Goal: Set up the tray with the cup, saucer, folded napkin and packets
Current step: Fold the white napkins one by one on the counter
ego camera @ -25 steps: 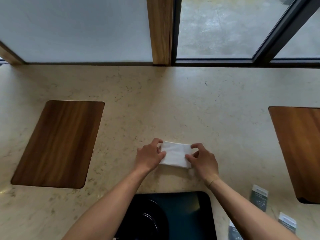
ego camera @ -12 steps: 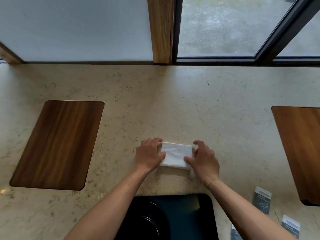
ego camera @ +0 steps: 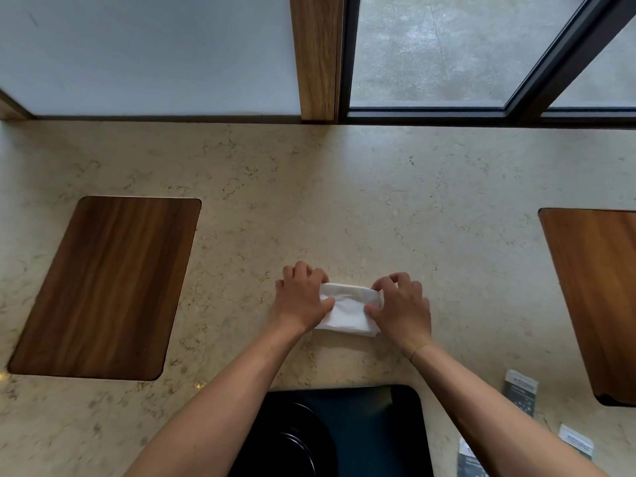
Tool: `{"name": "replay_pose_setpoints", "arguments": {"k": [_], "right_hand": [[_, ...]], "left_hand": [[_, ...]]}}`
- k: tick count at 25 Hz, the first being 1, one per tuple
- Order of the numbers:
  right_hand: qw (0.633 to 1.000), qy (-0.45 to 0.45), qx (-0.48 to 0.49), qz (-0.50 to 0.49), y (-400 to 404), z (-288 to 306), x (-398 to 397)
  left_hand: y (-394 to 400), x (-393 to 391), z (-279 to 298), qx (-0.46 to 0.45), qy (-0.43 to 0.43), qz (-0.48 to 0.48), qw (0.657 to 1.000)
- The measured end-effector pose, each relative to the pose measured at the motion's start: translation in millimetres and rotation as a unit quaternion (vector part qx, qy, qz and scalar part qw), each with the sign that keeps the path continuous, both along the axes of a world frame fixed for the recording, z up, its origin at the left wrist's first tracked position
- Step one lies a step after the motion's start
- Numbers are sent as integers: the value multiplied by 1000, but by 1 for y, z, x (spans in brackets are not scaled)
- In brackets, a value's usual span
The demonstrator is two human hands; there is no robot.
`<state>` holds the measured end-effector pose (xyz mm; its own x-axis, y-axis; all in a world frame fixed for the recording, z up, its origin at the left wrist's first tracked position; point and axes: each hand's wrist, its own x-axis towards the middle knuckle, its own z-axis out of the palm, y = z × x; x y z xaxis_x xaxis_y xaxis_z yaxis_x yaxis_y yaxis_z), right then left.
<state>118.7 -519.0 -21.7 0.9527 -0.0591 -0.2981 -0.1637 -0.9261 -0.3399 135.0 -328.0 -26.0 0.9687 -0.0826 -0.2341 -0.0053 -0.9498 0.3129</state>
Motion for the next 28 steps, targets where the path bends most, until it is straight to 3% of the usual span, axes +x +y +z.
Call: {"name": "replay_pose_setpoints", "arguments": {"k": [10, 16, 22, 28], "right_hand": [[997, 18, 78, -16, 5, 2, 3], [992, 47, 115, -32, -5, 4, -7], [970, 66, 223, -71, -10, 31, -25], [962, 33, 262, -76, -24, 59, -50]], "left_hand": [[-4, -1, 6, -47, 2, 14, 999], [2, 0, 11, -31, 59, 25, 997], [6, -19, 37, -103, 134, 78, 982], [-5, -55, 76, -146, 128, 104, 975]]}}
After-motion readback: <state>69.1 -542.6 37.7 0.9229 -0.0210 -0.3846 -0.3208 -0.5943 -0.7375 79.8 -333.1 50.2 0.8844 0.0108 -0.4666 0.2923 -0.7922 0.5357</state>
